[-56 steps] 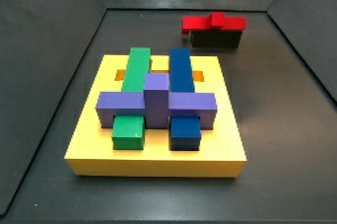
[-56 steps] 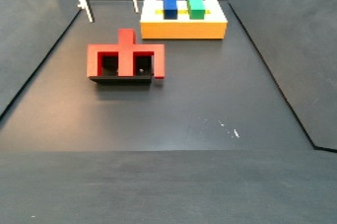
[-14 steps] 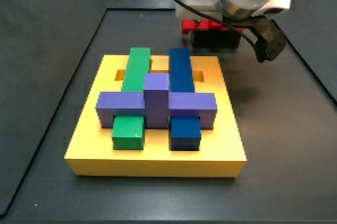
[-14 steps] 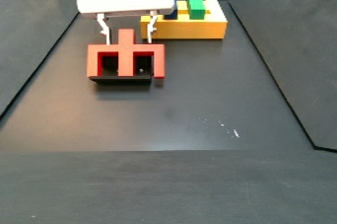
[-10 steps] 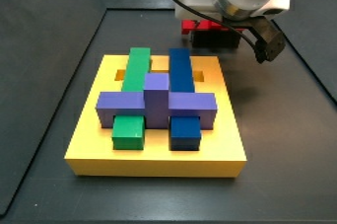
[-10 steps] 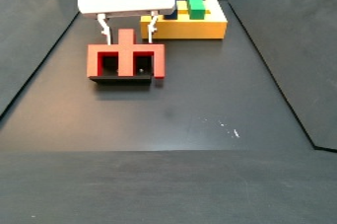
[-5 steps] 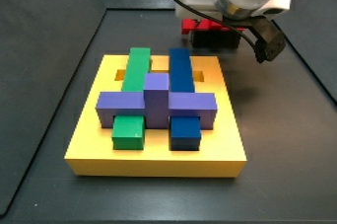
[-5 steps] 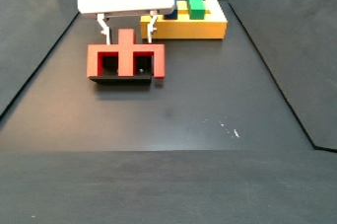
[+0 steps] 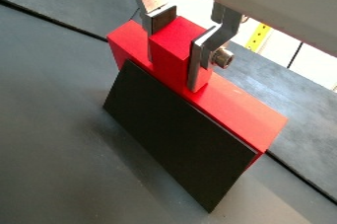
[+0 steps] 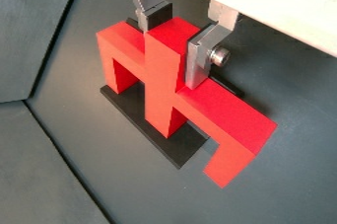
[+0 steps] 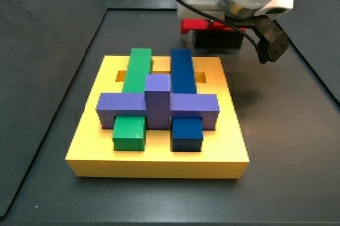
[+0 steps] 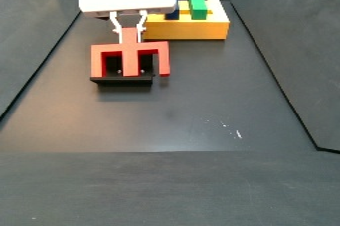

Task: Pick up the red object. Move up. Place the red object on the fixture. Regrasp the red object. Move to above the board. Insert the red object.
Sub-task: Regrasp the red object, then move to above the board.

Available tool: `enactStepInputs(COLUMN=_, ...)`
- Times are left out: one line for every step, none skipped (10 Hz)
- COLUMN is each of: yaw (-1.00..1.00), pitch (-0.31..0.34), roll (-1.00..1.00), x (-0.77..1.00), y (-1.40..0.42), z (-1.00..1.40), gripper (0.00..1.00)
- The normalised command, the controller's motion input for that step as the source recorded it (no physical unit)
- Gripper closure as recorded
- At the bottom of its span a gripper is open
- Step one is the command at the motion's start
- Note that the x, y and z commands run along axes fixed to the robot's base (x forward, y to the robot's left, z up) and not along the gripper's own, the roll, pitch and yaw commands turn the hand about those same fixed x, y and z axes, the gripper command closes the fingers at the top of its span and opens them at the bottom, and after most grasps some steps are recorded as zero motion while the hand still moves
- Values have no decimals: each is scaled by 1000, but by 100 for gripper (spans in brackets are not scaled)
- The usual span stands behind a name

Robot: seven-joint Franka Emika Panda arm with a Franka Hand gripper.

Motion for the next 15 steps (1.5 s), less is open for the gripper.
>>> enactStepInputs(yaw=0, pitch=0, roll=0, x=0, y=0, z=0, gripper=100)
enactStepInputs(yaw=0, pitch=0, roll=0, x=0, y=0, z=0, gripper=100)
enactStepInputs(yaw=0, pitch=0, roll=0, x=0, y=0, z=0, gripper=100)
enactStepInputs(yaw=0, pitch=0, roll=0, x=0, y=0, z=0, gripper=100)
enactStepInputs(yaw=0, pitch=0, roll=0, x=0, y=0, z=0, gripper=100)
enactStepInputs(yaw=0, pitch=0, roll=0, x=0, y=0, z=0, gripper=100)
enactStepInputs(yaw=0, pitch=0, roll=0, x=0, y=0, z=0, gripper=100)
enactStepInputs(yaw=0, pitch=0, roll=0, x=0, y=0, z=0, gripper=100)
enactStepInputs(yaw=0, pitch=0, roll=0, x=0, y=0, z=0, gripper=100)
enactStepInputs(yaw=0, pitch=0, roll=0, x=0, y=0, z=0, gripper=100)
enactStepInputs(yaw=0, pitch=0, roll=0, x=0, y=0, z=0, gripper=100)
enactStepInputs(yaw=0, pitch=0, roll=0, x=0, y=0, z=1400, gripper=100)
enactStepInputs(yaw=-40, pitch=30, roll=-5, x=-22, y=-15, z=1400, gripper=100)
enactStepInputs(yaw=-25, pitch=31, roll=-27, x=-42, y=-14, z=1400, gripper=100)
enactStepInputs(yaw=-13, pitch=29, roll=-11, x=-33, y=0, z=1400, gripper=100)
